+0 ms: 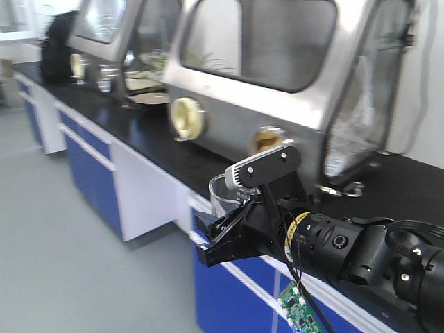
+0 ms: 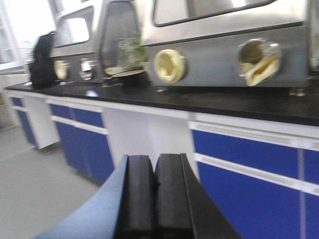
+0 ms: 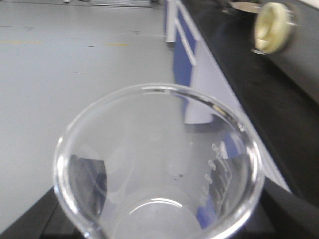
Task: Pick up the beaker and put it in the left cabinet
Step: 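Hold the beaker in the right gripper while the base turns away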
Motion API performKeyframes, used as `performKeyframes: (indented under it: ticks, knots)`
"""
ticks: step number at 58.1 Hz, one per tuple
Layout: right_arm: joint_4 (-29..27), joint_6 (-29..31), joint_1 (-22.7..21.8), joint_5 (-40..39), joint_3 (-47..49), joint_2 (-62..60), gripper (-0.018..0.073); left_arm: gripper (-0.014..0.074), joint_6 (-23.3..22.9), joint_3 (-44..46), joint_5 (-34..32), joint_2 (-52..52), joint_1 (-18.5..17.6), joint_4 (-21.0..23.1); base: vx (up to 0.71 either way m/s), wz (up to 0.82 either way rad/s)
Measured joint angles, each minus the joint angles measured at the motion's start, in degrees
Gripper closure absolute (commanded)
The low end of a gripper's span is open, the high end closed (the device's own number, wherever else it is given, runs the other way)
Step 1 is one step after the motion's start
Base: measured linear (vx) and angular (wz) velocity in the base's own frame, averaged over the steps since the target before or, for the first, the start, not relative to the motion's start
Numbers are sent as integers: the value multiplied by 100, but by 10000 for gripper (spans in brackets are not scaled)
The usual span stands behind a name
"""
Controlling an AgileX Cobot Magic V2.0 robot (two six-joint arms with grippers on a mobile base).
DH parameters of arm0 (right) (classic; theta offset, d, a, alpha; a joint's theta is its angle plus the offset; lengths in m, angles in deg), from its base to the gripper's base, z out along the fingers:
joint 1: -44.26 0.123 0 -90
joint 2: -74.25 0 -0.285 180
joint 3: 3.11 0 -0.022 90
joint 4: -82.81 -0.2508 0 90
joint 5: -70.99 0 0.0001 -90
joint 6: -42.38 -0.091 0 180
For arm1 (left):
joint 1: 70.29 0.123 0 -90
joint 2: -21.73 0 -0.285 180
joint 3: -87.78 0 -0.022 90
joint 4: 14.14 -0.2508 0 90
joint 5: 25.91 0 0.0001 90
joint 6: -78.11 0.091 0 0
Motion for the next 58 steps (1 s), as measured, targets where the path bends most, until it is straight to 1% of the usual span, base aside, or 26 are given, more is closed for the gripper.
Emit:
performKeyframes:
  ticks: [17,37,58]
  knots:
    - [0,0,0,0,0,0,561,595,0,0,0,0,0,0,10,65]
    - [0,0,0,0,0,0,561,595,0,0,0,0,0,0,19,60]
    - [0,0,0,0,0,0,561,595,0,0,0,0,0,0,29,44]
